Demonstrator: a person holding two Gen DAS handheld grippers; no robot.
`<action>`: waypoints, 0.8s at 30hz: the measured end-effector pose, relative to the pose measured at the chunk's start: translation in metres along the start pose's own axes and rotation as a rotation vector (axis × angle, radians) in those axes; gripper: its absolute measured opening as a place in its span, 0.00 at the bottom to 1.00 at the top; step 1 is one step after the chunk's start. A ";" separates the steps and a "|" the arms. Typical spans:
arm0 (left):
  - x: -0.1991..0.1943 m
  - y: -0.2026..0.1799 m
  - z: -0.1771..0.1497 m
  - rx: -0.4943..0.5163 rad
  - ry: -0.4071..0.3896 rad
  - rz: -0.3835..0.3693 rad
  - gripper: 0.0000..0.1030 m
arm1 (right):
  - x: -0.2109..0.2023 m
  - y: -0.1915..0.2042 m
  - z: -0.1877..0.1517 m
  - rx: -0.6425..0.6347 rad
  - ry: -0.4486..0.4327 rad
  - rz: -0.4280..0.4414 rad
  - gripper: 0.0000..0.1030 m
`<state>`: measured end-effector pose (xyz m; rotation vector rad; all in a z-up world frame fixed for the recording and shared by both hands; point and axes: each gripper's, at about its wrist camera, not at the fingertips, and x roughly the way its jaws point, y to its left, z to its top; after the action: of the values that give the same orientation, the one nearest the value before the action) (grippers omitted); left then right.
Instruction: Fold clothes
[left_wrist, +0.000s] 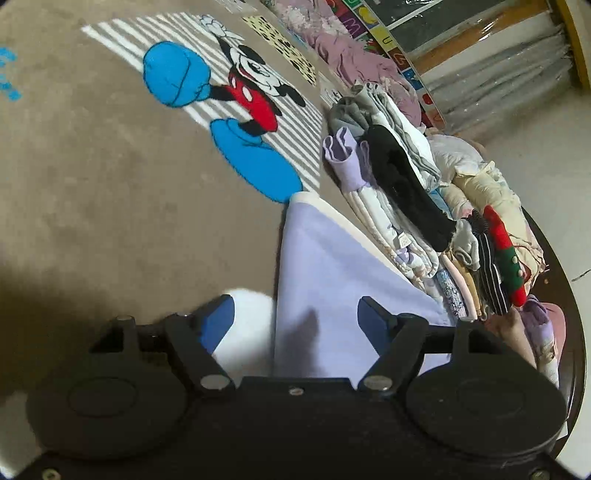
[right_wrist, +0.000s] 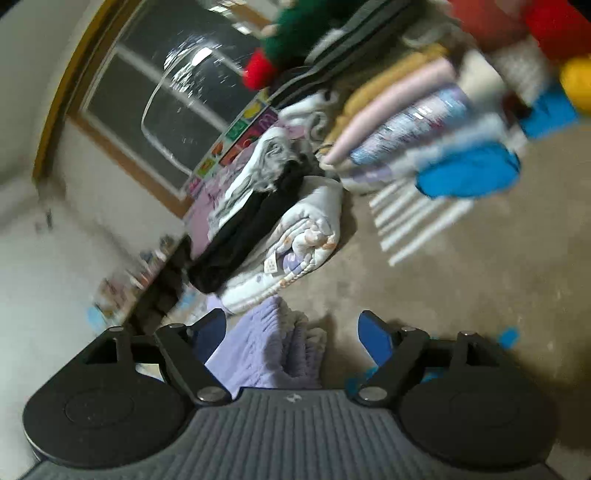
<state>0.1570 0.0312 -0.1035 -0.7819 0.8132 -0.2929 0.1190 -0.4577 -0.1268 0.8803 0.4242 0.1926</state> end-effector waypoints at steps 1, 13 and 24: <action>0.001 0.000 0.000 -0.004 0.002 -0.008 0.71 | 0.002 0.000 0.000 0.000 0.015 0.006 0.76; 0.030 -0.006 -0.004 0.034 0.019 -0.087 0.55 | 0.045 0.012 -0.012 -0.088 0.210 -0.027 0.78; 0.051 -0.005 -0.003 0.020 0.034 -0.127 0.15 | 0.063 0.024 -0.022 -0.175 0.217 -0.048 0.59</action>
<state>0.1895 0.0003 -0.1290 -0.8132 0.7929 -0.4278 0.1665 -0.4063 -0.1377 0.6787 0.6202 0.2783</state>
